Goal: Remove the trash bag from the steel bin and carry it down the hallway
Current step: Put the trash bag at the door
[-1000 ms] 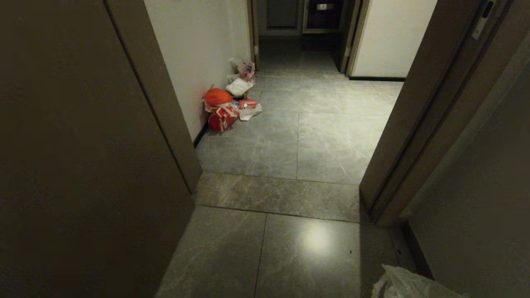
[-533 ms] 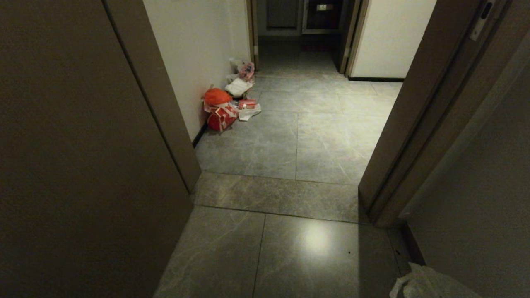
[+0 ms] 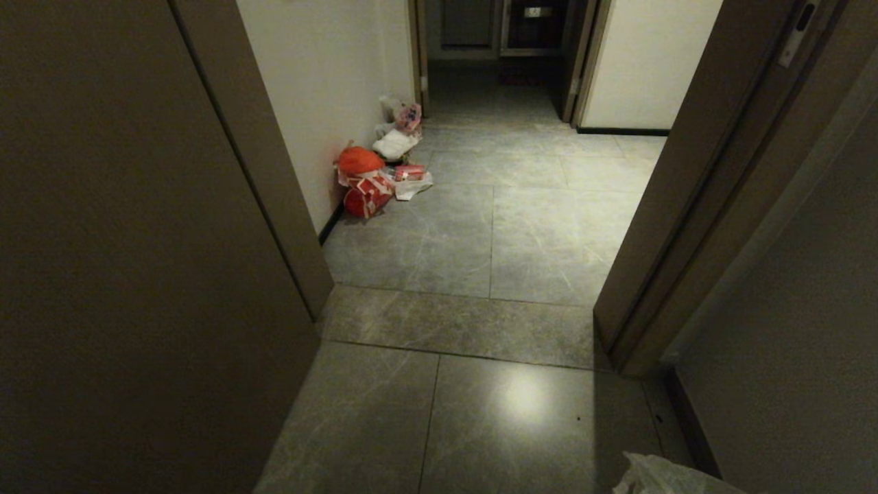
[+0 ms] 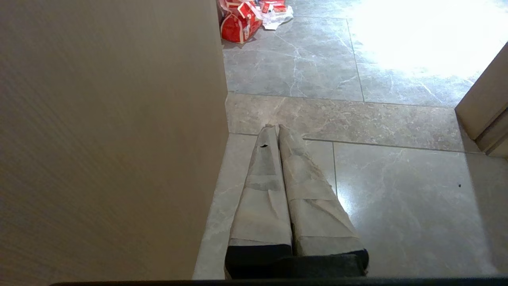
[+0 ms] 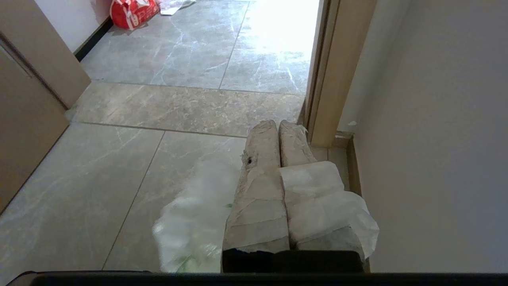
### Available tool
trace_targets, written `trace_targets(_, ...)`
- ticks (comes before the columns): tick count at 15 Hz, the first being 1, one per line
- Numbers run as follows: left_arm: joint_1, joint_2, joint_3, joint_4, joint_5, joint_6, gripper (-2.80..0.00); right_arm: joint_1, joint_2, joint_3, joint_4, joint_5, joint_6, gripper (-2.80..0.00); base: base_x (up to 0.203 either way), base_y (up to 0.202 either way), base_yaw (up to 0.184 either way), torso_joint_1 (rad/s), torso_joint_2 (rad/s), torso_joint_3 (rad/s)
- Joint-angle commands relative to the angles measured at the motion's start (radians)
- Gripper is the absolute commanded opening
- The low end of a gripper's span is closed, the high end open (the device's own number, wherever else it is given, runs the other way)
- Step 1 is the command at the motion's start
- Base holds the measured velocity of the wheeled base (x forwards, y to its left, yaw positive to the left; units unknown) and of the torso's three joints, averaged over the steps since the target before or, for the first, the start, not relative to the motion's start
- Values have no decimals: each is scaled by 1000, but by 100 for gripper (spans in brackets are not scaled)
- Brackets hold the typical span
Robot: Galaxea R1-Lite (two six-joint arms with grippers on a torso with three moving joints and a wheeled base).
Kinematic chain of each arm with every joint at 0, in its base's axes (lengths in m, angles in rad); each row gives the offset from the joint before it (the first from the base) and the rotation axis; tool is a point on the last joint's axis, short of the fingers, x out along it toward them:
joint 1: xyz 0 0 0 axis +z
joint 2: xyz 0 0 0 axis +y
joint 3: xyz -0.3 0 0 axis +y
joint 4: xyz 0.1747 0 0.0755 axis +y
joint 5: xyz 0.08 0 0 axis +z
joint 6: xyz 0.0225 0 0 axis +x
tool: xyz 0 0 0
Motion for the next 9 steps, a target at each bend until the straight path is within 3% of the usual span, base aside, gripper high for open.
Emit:
trace_targets(1,0,0,2,0,1,0,-280,0,-2,0,0,0,0,-280,0,0,0,0,0,0)
trace_targets(9,0,0,2,0,1,0,-280,0,0,0,-1,0,-3,-280,0,0,0,0,0,0)
